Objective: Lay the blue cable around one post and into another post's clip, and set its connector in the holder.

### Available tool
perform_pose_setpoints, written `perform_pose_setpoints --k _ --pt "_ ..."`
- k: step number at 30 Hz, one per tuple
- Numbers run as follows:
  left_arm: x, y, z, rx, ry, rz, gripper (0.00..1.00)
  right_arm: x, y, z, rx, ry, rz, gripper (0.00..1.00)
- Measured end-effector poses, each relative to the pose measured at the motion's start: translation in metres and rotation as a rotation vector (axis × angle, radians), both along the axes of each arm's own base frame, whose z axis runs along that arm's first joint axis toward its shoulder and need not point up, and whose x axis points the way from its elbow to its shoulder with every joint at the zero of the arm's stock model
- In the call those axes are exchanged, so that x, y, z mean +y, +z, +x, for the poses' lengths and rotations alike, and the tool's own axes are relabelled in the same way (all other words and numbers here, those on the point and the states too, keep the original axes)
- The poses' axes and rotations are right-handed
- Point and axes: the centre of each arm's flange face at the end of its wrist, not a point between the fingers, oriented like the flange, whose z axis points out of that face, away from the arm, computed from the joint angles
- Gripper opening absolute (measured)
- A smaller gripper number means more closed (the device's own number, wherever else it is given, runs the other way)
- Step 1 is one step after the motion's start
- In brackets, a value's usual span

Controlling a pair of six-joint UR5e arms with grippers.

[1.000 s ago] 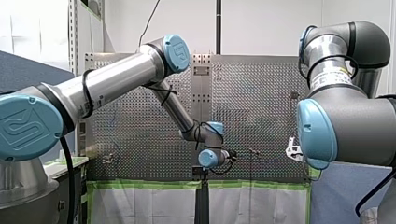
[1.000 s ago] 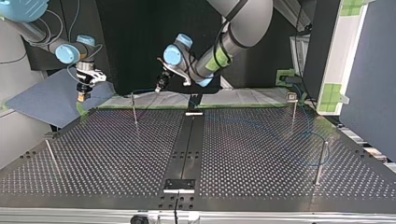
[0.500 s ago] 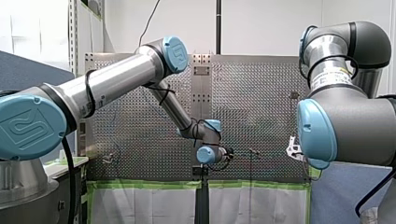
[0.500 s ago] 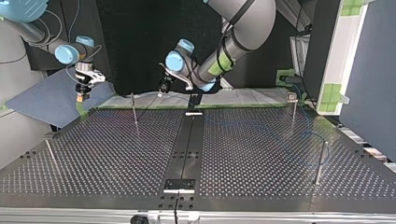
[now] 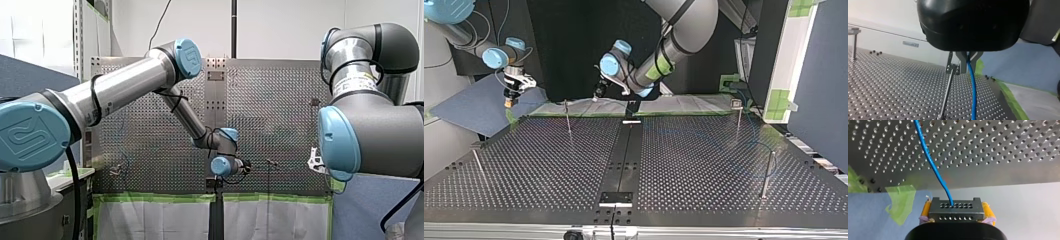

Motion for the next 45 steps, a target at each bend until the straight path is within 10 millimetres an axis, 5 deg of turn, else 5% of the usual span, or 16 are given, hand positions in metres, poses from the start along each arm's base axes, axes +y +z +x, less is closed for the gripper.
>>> perform_pose_setpoints --k 23,34,45 --pt "-0.001 -0.005 -0.012 0.012 -0.013 0.05 0.0 0.013 -0.013 0.022 0.051 0.069 0.038 0.0" --pt "-0.011 -0.007 -0.035 0.01 -0.061 0.145 0.0 0.009 0.014 0.018 0.064 0.078 0.009 0.0" --pt "-0.016 0.026 -0.02 -0.019 -0.048 0.093 0.0 0.001 0.028 0.003 0.013 0.053 -0.024 0.0"
